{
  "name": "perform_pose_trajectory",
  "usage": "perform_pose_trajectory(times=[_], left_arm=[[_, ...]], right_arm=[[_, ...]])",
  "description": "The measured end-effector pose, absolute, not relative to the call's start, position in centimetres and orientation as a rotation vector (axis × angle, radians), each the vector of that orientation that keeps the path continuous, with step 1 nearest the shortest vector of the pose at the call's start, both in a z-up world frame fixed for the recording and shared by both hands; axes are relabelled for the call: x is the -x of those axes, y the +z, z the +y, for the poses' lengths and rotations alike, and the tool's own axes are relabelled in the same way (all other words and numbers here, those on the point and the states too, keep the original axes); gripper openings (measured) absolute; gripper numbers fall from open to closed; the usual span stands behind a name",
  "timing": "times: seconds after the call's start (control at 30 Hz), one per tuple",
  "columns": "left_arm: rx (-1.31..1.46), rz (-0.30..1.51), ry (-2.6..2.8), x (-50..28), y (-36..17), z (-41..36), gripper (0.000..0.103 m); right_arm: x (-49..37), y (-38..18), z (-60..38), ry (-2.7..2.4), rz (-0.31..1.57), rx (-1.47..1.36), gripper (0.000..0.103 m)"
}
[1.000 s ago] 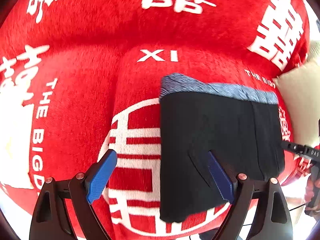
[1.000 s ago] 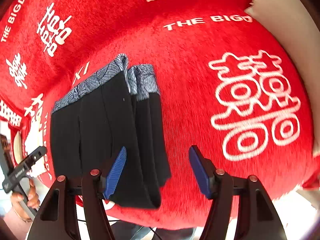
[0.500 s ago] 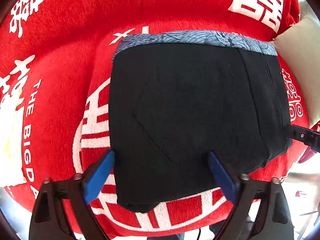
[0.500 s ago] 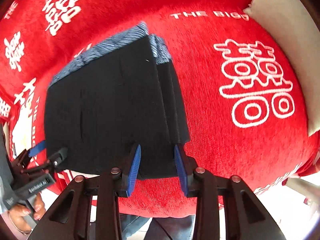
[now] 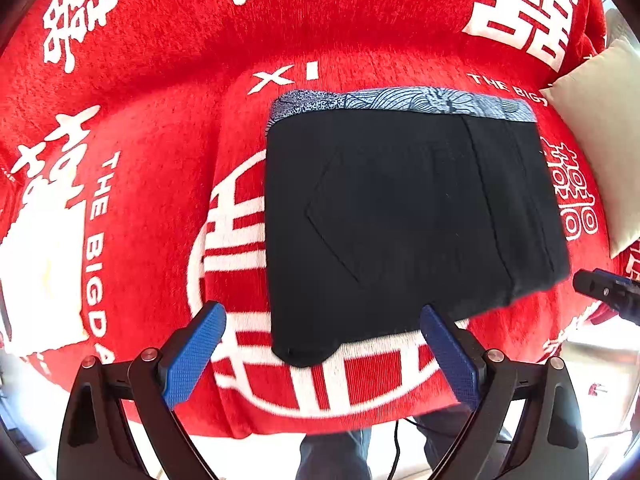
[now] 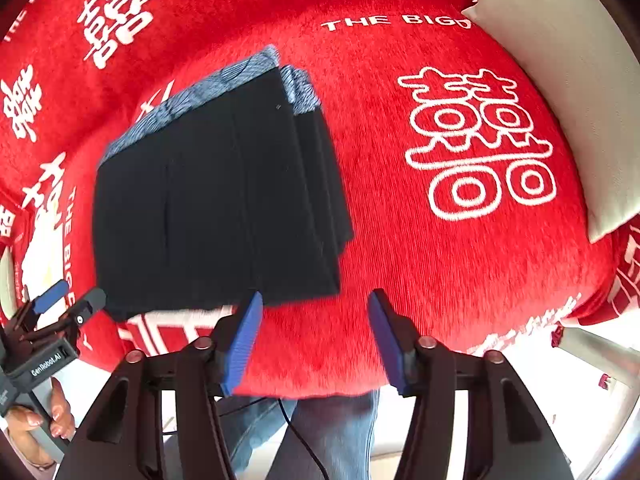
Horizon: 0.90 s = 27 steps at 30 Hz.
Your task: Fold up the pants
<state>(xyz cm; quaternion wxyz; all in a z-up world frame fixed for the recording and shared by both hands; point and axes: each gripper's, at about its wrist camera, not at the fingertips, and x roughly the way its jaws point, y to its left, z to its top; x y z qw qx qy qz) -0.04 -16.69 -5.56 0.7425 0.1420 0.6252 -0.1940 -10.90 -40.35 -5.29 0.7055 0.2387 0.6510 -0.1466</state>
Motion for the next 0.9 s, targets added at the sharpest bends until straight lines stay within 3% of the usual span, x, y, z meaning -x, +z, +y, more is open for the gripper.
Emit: perform_pose_trajectory(times=[0.17,0.37,0.5,0.9], left_arm=[[-0.325,1.368,-0.416,1.2,-3.5,-16.6,0.102],[-0.352,1.377,-0.405,2.1,-2.0,-16.6,0.102],[-0.362,1.383,-0.4,2.3,-0.9,-16.3,0.102],[-0.283,1.362,-0.345,2.3,3.2,-14.6,0.102]], right_arm=[[12.1,-3.5,-38.2,-0.302,1.457,-0.534,0.079],[11.8,-1.2,-36.1,-0.289,1.443,-0.496,0.084],[11.4,0.2,-35.4,-0.312,1.4,-0.466,0.103],[10.2,3.3,-33.3,-0.313,1.409,-0.391,0.103]])
